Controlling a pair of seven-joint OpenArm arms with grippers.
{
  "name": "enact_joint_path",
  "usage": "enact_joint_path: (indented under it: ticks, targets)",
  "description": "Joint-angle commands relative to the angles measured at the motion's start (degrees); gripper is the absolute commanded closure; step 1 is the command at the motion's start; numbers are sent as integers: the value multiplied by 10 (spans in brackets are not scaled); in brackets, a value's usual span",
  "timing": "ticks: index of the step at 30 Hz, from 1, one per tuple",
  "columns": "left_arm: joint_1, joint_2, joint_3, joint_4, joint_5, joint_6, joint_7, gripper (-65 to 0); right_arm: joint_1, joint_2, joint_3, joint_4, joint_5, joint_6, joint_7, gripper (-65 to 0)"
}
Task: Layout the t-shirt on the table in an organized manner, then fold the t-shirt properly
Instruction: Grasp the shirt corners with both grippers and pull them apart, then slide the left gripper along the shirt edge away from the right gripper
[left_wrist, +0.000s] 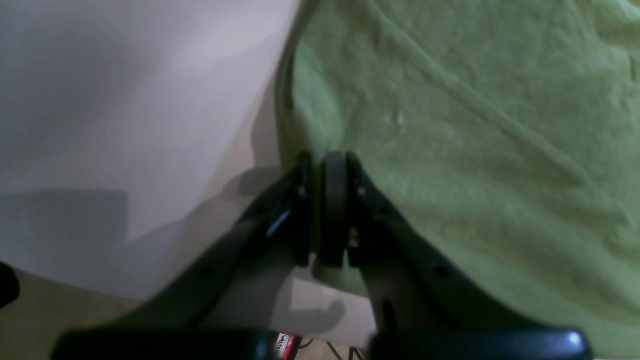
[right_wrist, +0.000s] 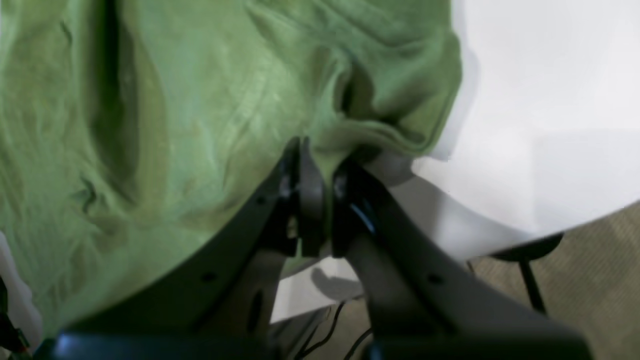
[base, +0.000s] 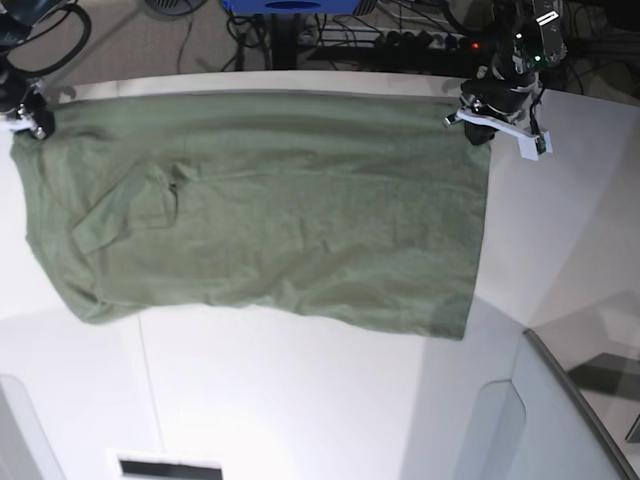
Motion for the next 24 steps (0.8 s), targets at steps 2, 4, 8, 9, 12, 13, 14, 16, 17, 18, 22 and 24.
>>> enact_joint_path:
  ticks: [2,4,8,9,12,13,14,16,17,18,22,24]
  targets:
    - [10,-4,-3,15,-1,-2,-11,0,-1,11,3,10,13,4,8,0]
    - [12,-4,-3,16,-1,-2,-11,0,-2,10,3,10,14,4,8,0]
    - [13,-4,-3,14,-1,-2,-11,0,-2,10,3,10,12,4,8,0]
    - [13,-4,-3,15,-1,-2,-11,0,-3,10,3,10,12,4,8,0]
    - [12,-4,-3,12,-1,-2,-11,0,-4,10,3,10,12,4,8,0]
    - [12,-4,-3,12,-1,-2,-11,0,-7,10,3,10,12,4,7,0]
    - [12,-4,-3,12,-1,-2,-11,0,-10,10,3,10,12,4,7,0]
    - [12,-4,-3,13,-1,-2,-11,0,-11,10,3,10,12,4,7,0]
    - [12,-4,-3,13,-1,-2,-11,0,-11,10,3,10,12,4,7,0]
    - [12,-4,-3,12,-1,-2,-11,0,-12,10,3,10,12,4,7,0]
    - [12,-4,-3,9,-1,-2,-11,0,-17,9,2,10,12,4,8,0]
    - [12,-4,-3,9,-1,-2,-11,0,-16,9,1,10,12,4,8,0]
